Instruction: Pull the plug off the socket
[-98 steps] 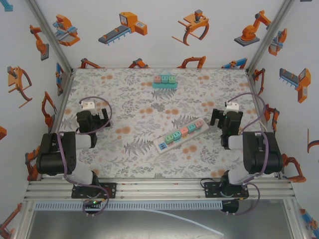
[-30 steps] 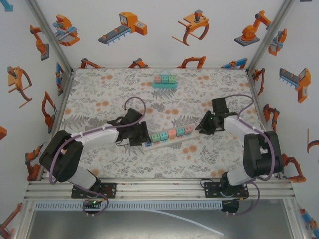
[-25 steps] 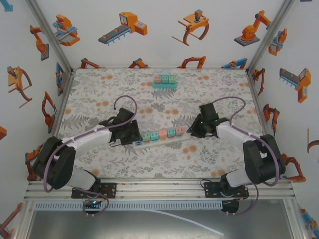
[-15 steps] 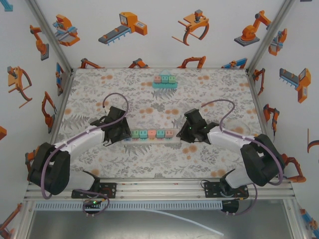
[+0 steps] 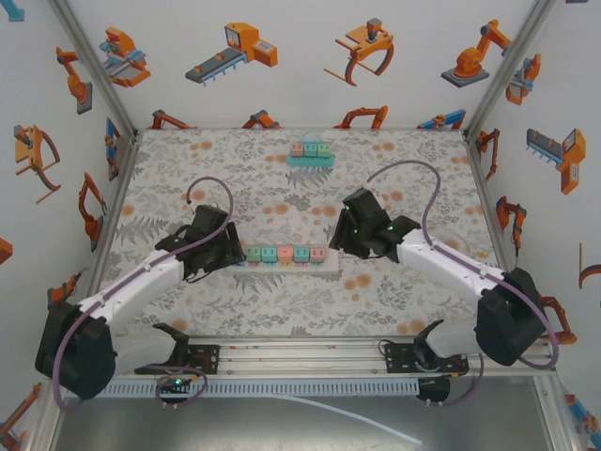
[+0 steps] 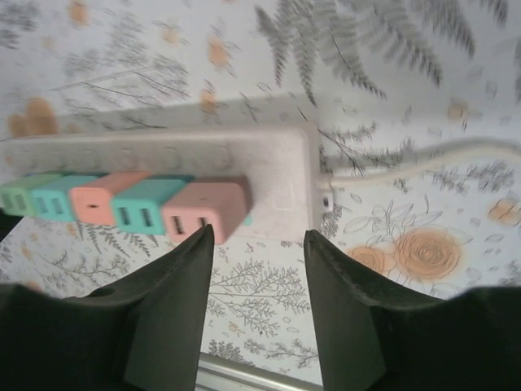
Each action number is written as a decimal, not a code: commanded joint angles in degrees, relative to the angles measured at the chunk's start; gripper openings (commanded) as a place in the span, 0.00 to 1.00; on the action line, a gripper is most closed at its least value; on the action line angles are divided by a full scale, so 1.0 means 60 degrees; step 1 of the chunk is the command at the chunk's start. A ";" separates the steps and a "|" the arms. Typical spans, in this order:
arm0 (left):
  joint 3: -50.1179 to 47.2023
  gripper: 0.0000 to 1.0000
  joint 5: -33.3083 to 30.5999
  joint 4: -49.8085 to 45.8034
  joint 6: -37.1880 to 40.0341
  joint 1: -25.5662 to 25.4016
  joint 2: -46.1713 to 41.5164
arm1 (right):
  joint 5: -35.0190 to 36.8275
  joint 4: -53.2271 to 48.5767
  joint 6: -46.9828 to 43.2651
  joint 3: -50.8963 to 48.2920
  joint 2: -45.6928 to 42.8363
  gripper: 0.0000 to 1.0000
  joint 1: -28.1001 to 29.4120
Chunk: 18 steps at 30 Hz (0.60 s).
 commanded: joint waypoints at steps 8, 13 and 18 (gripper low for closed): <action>0.0883 0.61 -0.0588 -0.0614 0.1176 0.0204 -0.0613 | -0.1874 0.2362 -0.8789 -0.0625 -0.1295 0.58 0.0031; 0.0913 0.61 -0.0334 -0.0587 0.1208 0.0272 -0.0255 | -0.3640 0.4575 -1.2142 -0.2211 -0.1558 0.60 0.0039; 0.0884 0.61 -0.0059 -0.0590 0.1191 0.0475 0.0287 | -0.4661 0.4597 -1.4487 -0.2571 -0.1152 0.68 0.0046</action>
